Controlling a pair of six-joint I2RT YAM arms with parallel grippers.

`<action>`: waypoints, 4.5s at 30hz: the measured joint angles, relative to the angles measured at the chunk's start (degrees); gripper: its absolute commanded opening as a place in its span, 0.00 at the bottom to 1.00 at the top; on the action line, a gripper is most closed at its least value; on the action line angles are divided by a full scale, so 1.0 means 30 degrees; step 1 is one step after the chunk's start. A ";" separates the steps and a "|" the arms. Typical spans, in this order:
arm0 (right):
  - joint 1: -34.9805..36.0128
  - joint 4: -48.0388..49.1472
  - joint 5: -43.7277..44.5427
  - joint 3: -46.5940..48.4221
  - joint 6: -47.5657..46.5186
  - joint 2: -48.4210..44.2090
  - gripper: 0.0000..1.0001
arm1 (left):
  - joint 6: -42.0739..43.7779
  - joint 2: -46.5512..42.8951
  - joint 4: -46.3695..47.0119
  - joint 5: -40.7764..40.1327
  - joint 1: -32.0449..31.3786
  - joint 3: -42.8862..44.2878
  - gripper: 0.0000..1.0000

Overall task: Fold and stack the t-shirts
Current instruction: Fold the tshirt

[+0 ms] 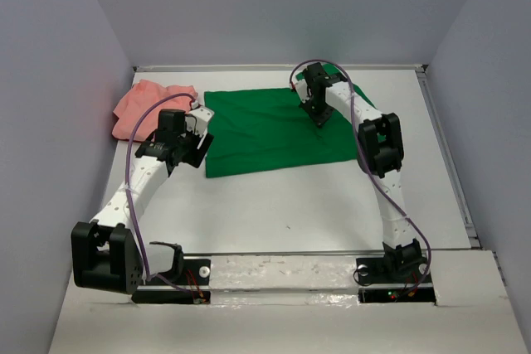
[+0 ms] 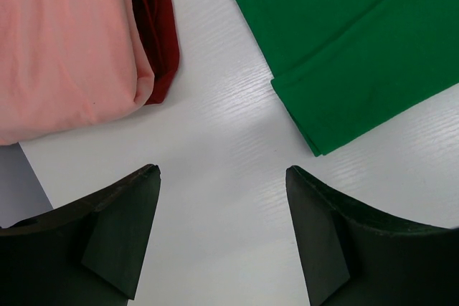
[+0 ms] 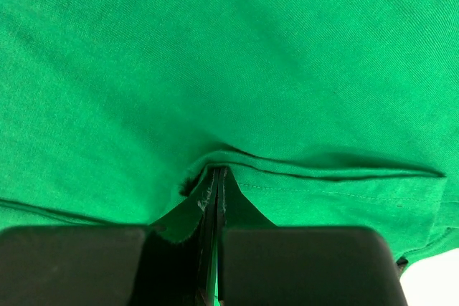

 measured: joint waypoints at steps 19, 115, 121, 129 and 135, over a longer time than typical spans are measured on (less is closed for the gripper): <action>-0.0801 0.3126 0.4459 -0.2725 -0.1566 -0.9493 0.63 | 0.0648 -0.0036 0.0029 0.0029 0.0000 0.2361 0.93; -0.5850 0.3351 -0.2965 0.8575 0.0648 0.4320 0.65 | -0.9085 2.5325 -0.0576 0.1996 0.1530 2.5747 0.00; -0.5850 0.5333 -0.3330 0.8502 0.0211 0.4605 0.70 | -0.8903 2.5114 -0.0495 0.1902 0.1450 2.5383 0.00; -0.5894 0.7461 -0.3395 0.8590 -0.0131 0.5464 0.73 | -0.8808 2.4706 -0.0401 0.1690 0.1333 2.4727 0.00; -0.6215 0.8058 -0.3410 0.8990 0.0372 0.6499 0.70 | -0.8225 2.3941 -0.0415 0.1530 0.1290 2.3554 0.00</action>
